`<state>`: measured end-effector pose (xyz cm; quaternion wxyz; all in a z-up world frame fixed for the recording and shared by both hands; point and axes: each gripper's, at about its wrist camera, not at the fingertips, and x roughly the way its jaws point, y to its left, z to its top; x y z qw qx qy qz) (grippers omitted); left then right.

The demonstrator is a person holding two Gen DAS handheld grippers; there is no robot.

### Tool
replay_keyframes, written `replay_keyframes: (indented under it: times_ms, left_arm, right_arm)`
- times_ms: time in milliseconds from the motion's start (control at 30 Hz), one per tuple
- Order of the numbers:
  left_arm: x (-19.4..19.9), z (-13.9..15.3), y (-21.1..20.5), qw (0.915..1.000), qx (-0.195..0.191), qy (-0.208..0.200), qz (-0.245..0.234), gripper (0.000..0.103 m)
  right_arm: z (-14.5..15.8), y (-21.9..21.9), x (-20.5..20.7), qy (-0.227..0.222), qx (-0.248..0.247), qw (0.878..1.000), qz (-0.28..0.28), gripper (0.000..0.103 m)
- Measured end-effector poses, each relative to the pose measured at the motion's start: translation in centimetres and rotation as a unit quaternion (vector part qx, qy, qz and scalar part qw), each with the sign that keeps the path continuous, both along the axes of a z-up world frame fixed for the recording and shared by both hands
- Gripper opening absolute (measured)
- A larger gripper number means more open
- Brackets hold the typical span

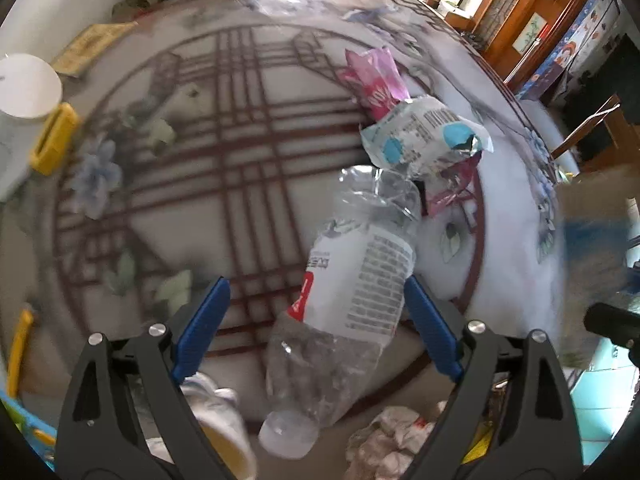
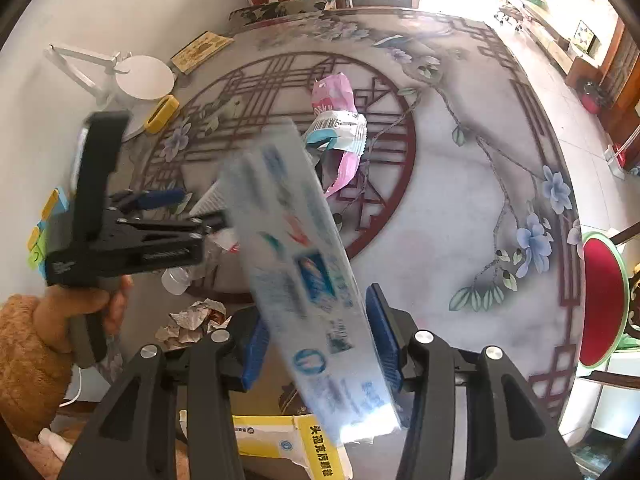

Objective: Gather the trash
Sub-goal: 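Grasp the clear plastic bottle with the left tool while the right tool grasps the toothpaste box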

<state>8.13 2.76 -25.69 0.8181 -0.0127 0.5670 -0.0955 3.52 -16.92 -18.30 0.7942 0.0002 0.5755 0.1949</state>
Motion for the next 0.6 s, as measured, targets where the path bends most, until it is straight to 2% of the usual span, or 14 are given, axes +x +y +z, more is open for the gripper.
replay_keyframes:
  times_ms: [133, 200, 233, 267, 333, 500, 600]
  left_arm:
    - [0.3, -1.0, -0.4, 0.9999, -0.001, 0.012, -0.005, 0.085]
    - [0.3, -1.4, -0.3, 0.9997, -0.013, 0.018, -0.003, 0.078]
    - [0.3, -1.5, -0.2, 0.9997, -0.017, 0.02, -0.001, 0.068]
    - [0.3, -1.7, -0.1, 0.9996, -0.017, 0.022, 0.002, 0.064]
    - [0.3, -1.6, 0.2, 0.9994, -0.028, 0.02, 0.005, 0.063]
    - [-0.5, 0.3, 1.6, 0.9982, -0.052, -0.011, 0.028, 0.061]
    - [-0.9, 2.4, 2.6, 0.9962, -0.065, -0.037, 0.044, 0.053]
  right_arm:
    - [0.5, 0.0, -0.1, -0.006, 0.008, 1.0, -0.002, 0.045]
    - [0.7, 0.1, -0.2, -0.009, 0.009, 1.0, -0.002, 0.045]
    - [0.8, 0.2, -0.3, -0.01, 0.01, 1.0, -0.001, 0.045]
    - [0.7, 0.2, -0.3, -0.009, 0.01, 1.0, 0.0, 0.045]
    - [0.5, 0.3, -0.3, -0.007, 0.008, 1.0, 0.001, 0.045]
    - [-0.3, 0.2, -0.1, 0.003, 0.003, 1.0, -0.004, 0.045]
    - [-0.8, -0.3, 0.3, 0.007, -0.005, 1.0, -0.019, 0.056]
